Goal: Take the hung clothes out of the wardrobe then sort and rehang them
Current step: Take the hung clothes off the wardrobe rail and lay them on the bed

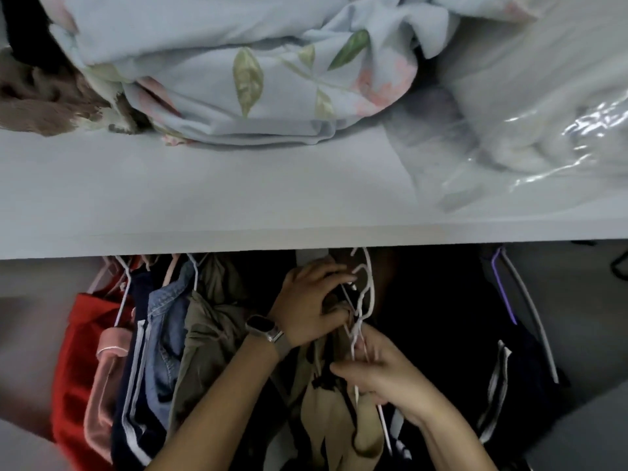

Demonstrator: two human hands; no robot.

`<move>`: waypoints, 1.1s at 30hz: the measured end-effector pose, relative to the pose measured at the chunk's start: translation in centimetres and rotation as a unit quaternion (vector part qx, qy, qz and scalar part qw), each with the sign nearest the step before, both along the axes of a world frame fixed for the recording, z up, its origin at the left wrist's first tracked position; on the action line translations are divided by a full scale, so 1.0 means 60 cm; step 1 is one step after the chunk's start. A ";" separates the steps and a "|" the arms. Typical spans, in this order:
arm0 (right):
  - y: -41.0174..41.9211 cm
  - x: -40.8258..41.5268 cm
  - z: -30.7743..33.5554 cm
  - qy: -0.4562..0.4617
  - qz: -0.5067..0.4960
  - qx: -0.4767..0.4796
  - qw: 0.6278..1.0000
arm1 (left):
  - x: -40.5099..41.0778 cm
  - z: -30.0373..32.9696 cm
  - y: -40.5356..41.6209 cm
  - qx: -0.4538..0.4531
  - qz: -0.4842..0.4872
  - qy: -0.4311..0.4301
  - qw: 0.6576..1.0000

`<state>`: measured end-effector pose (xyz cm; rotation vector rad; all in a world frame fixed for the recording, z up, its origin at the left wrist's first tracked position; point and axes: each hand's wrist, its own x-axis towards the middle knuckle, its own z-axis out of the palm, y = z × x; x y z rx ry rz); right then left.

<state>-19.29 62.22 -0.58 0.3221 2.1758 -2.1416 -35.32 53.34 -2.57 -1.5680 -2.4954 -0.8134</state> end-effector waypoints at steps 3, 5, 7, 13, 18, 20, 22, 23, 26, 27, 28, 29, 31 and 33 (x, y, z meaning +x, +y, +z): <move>0.020 0.034 0.013 0.005 0.010 0.024 1.000 | 0.002 0.002 0.025 -0.010 -0.085 -0.006 0.996; 0.027 0.058 0.011 0.004 0.002 0.034 0.999 | 0.008 0.013 0.039 -0.029 -0.143 0.009 0.989; 0.025 0.086 0.010 -0.006 -0.023 0.047 0.999 | 0.020 0.025 0.045 -0.053 -0.211 0.027 0.976; -0.016 0.165 0.015 0.017 -0.140 0.133 0.981 | 0.076 0.030 0.031 0.000 -0.287 0.171 0.942; -0.044 0.269 0.019 -0.019 -0.217 0.222 0.950 | 0.167 0.010 0.022 0.096 -0.340 0.106 0.929; -0.068 0.340 0.014 -0.043 -0.267 0.199 0.942 | 0.230 0.005 0.026 0.141 -0.382 0.099 0.908; -0.100 0.416 0.013 -0.066 -0.317 0.194 0.926 | 0.297 0.010 0.031 0.159 -0.433 0.088 0.883; -0.119 0.456 0.012 -0.081 -0.347 0.200 0.913 | 0.333 0.012 0.033 0.160 -0.457 0.080 0.871; -0.177 0.577 0.002 -0.132 -0.442 0.260 0.849 | 0.440 0.021 0.028 0.135 -0.499 0.049 0.855; -0.201 0.617 -0.004 -0.145 -0.476 0.286 0.819 | 0.477 0.023 0.024 0.130 -0.514 0.040 0.847; -0.227 0.658 -0.011 -0.156 -0.508 0.310 0.789 | 0.517 0.023 0.019 0.128 -0.532 0.033 0.836; -0.255 0.697 -0.015 -0.170 -0.534 0.331 0.759 | 0.557 0.024 0.013 0.126 -0.553 0.029 0.823; -0.314 0.777 -0.028 -0.224 -0.567 0.368 0.702 | 0.637 0.023 -0.001 0.119 -0.594 0.023 0.795; -0.387 0.862 -0.043 -0.306 -0.592 0.357 0.654 | 0.723 0.021 -0.020 0.107 -0.637 0.015 0.764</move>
